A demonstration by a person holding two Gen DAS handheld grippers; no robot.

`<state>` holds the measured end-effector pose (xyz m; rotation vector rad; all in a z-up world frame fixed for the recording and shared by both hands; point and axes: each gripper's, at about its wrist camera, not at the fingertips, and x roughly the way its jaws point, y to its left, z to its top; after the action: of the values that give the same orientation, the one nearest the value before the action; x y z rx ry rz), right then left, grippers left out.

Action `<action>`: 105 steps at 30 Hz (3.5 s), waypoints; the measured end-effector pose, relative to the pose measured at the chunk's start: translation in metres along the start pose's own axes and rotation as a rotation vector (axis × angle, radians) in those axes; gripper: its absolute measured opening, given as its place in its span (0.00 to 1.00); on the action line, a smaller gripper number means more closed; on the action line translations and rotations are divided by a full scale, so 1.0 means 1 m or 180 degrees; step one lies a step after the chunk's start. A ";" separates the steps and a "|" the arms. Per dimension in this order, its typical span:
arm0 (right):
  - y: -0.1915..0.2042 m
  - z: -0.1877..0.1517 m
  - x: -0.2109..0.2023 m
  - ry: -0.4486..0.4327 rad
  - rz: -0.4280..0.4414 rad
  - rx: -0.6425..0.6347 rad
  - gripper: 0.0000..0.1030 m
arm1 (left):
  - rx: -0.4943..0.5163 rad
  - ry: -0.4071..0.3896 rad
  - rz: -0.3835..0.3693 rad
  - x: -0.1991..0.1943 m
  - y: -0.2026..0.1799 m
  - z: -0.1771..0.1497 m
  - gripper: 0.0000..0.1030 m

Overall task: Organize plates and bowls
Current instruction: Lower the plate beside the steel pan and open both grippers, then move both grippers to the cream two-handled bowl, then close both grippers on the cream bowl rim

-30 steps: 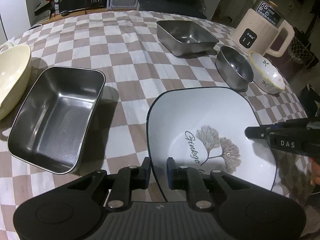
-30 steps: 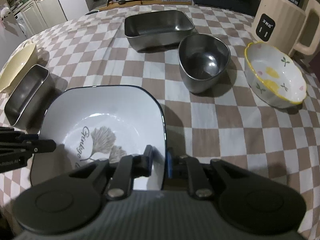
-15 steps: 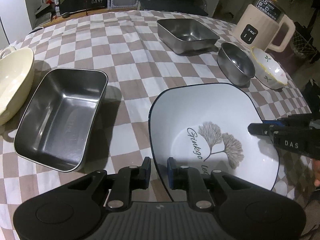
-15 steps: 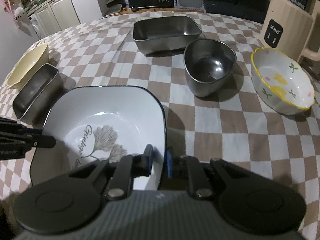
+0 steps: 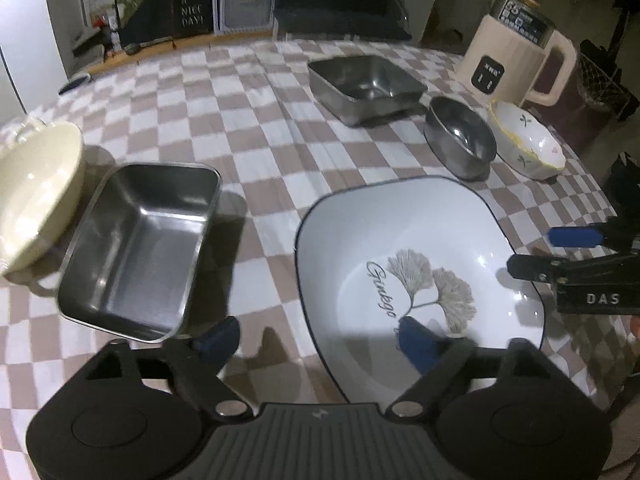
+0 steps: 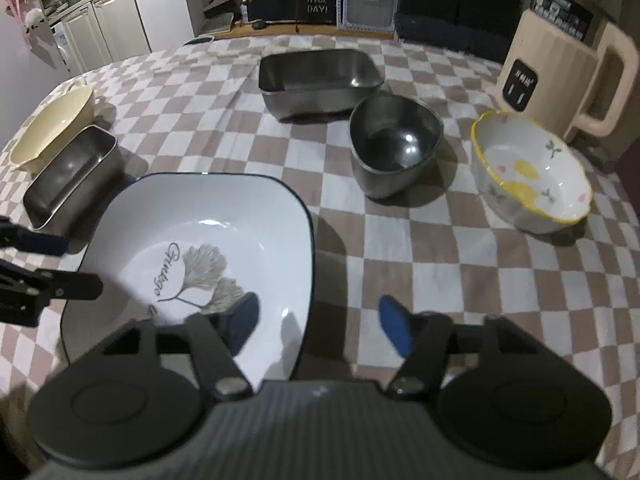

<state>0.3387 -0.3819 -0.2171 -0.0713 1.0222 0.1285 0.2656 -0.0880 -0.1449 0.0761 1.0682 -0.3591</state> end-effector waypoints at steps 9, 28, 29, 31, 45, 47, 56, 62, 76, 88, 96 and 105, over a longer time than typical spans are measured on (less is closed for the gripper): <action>0.011 0.013 -0.024 -0.0393 -0.0094 0.0033 1.00 | -0.0080 -0.0464 0.0214 -0.046 0.022 -0.001 1.00; 0.140 0.116 -0.006 -0.1095 0.0472 -0.0011 1.00 | -0.1215 -0.0988 0.0801 -0.103 0.155 -0.012 1.00; 0.149 0.122 -0.001 -0.1111 0.0517 0.0003 1.00 | -0.1242 -0.0985 0.0842 -0.104 0.160 -0.012 1.00; 0.163 0.131 0.006 -0.1123 0.0596 0.0060 1.00 | -0.1309 -0.0975 0.0920 -0.102 0.171 -0.010 0.95; 0.220 0.189 0.080 -0.0694 0.1119 0.0682 0.83 | -0.1824 -0.0965 0.1153 -0.059 0.262 0.018 0.44; 0.227 0.190 0.081 -0.0654 0.1268 0.0628 0.74 | -0.1954 -0.0930 0.1103 -0.049 0.270 0.020 0.41; 0.237 0.196 0.105 -0.0535 0.1302 0.0346 0.56 | -0.2129 -0.0824 0.0987 -0.049 0.262 0.015 0.36; 0.245 0.197 0.116 -0.0441 0.1369 0.0285 0.29 | -0.2333 -0.0628 0.0618 -0.055 0.250 -0.007 0.36; 0.255 0.192 0.111 -0.0349 0.1288 -0.0010 0.10 | -0.3227 -0.0716 0.0060 -0.047 0.261 -0.024 0.18; 0.258 0.185 0.102 -0.0355 0.1192 -0.0231 0.12 | -0.3733 -0.0548 -0.0431 -0.031 0.256 -0.025 0.15; 0.266 0.171 0.089 -0.0329 0.1144 -0.0420 0.19 | -0.3989 -0.0703 -0.0243 -0.034 0.275 -0.035 0.16; 0.261 0.155 0.064 -0.0133 0.1477 -0.0330 0.12 | -0.4146 -0.0994 0.0090 -0.044 0.304 -0.035 0.15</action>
<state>0.4662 -0.1000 -0.1910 0.0756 0.9759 0.6035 0.3159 0.2164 -0.1578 -1.0879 0.8206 0.3878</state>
